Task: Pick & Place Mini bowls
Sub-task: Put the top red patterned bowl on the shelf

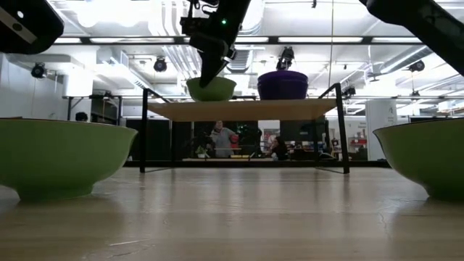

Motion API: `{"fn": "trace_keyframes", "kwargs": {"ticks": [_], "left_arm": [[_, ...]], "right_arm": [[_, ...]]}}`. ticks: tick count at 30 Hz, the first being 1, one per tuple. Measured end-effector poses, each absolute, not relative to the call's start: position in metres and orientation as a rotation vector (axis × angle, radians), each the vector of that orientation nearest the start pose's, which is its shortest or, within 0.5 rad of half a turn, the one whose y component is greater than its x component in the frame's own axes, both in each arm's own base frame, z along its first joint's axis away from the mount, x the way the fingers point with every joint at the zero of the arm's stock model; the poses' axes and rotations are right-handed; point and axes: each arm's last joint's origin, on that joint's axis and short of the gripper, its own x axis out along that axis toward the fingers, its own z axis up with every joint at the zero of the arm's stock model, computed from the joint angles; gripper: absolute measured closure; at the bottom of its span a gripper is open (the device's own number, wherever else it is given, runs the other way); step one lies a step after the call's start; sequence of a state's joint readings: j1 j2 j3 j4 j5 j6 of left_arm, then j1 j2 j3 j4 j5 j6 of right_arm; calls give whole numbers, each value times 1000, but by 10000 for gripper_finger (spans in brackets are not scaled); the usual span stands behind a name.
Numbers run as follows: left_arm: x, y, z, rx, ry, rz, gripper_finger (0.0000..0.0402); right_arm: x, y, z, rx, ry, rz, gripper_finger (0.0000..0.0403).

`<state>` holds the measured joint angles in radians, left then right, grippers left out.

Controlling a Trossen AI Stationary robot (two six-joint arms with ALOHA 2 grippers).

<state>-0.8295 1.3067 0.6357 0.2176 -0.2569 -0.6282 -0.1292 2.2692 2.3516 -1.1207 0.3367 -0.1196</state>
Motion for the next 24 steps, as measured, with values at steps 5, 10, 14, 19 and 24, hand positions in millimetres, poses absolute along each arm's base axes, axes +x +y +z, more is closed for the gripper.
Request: {"fn": "trace_keyframes", "kwargs": {"ticks": [5, 10, 14, 19, 24], "left_arm": [[185, -192, 211, -368, 550, -415, 287], [185, -192, 211, -370, 551, -414, 287], [185, -192, 211, -372, 551, -414, 287], [185, -192, 211, -372, 550, -414, 287], [185, -192, 211, -377, 550, -413, 287]], "right_arm": [[472, -72, 304, -212, 1065, -366, 390], [472, -74, 304, -204, 1065, -371, 390], [471, -76, 304, -196, 1064, -379, 390], [471, -77, 304, -175, 1060, -391, 389], [471, -77, 304, -177, 1061, -399, 359]]}}
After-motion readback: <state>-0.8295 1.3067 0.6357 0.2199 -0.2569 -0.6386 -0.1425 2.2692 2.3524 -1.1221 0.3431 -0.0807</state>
